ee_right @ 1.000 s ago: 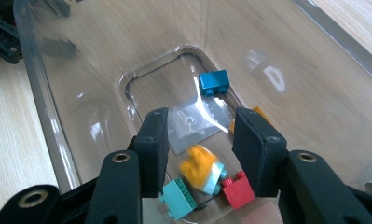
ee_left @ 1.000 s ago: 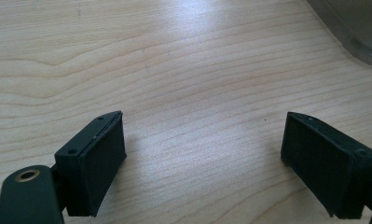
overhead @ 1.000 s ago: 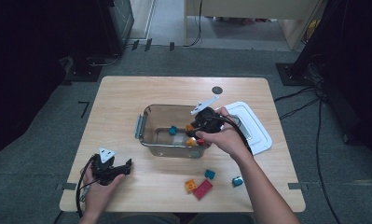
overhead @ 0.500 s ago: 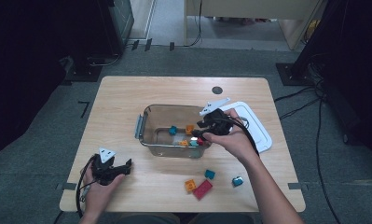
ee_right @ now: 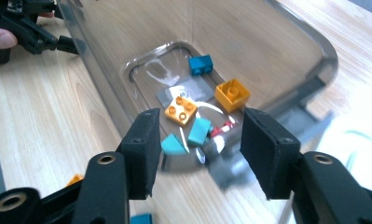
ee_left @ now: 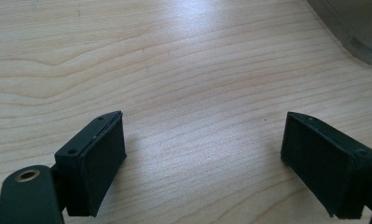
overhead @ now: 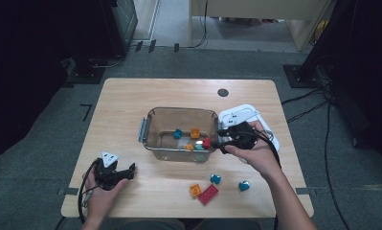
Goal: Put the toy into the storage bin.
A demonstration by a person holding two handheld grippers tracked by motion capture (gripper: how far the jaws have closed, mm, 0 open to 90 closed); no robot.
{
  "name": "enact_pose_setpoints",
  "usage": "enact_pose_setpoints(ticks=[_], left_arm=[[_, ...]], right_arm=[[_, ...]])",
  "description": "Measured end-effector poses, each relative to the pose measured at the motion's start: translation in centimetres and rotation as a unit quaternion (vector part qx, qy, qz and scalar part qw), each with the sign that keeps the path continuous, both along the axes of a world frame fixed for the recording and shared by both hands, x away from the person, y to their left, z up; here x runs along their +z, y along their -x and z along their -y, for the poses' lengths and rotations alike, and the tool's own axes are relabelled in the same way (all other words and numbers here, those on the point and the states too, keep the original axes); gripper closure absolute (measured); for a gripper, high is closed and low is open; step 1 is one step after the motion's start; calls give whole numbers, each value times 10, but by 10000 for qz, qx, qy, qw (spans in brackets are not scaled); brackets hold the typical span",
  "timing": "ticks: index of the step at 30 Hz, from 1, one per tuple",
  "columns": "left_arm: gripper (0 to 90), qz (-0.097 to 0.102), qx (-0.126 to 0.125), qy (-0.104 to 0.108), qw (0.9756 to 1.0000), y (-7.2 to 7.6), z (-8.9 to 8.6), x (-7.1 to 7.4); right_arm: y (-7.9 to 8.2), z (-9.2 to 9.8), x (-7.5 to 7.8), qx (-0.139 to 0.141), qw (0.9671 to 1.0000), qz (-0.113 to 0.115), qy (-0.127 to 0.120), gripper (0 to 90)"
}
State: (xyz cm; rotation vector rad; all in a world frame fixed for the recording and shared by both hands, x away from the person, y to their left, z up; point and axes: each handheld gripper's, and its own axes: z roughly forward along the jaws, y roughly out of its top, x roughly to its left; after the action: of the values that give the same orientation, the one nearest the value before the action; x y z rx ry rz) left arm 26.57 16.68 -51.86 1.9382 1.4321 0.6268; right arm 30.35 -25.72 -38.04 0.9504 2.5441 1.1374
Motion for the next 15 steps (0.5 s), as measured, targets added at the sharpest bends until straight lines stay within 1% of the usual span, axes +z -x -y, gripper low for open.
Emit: enact_pose_setpoints(ticks=[2, 4, 5, 8, 10, 12, 15], left_arm=[[132, 0, 1, 0, 10000, 0, 0, 0], [132, -2, 2, 7, 10000, 0, 0, 0], [132, -3, 2, 7, 10000, 0, 0, 0], [132, -7, 1, 4, 10000, 0, 0, 0], [132, -8, -1, 1, 10000, 0, 0, 0], [132, -9, -2, 0, 10000, 0, 0, 0], [132, -9, -1, 1, 10000, 0, 0, 0]], right_arm=[[6, 7, -2, -52, 10000, 28, -20, 435], [12, 13, -5, -136, 9999, 63, -1, 382], [16, 16, -6, -204, 9998, 48, 3, 359], [27, 23, -13, -271, 9996, 12, 23, 277], [34, 26, -18, -316, 9994, 4, 130, 229], [41, 29, -23, -417, 9989, 50, 190, 229], [52, 36, -33, -602, 9980, 123, 123, 268]])
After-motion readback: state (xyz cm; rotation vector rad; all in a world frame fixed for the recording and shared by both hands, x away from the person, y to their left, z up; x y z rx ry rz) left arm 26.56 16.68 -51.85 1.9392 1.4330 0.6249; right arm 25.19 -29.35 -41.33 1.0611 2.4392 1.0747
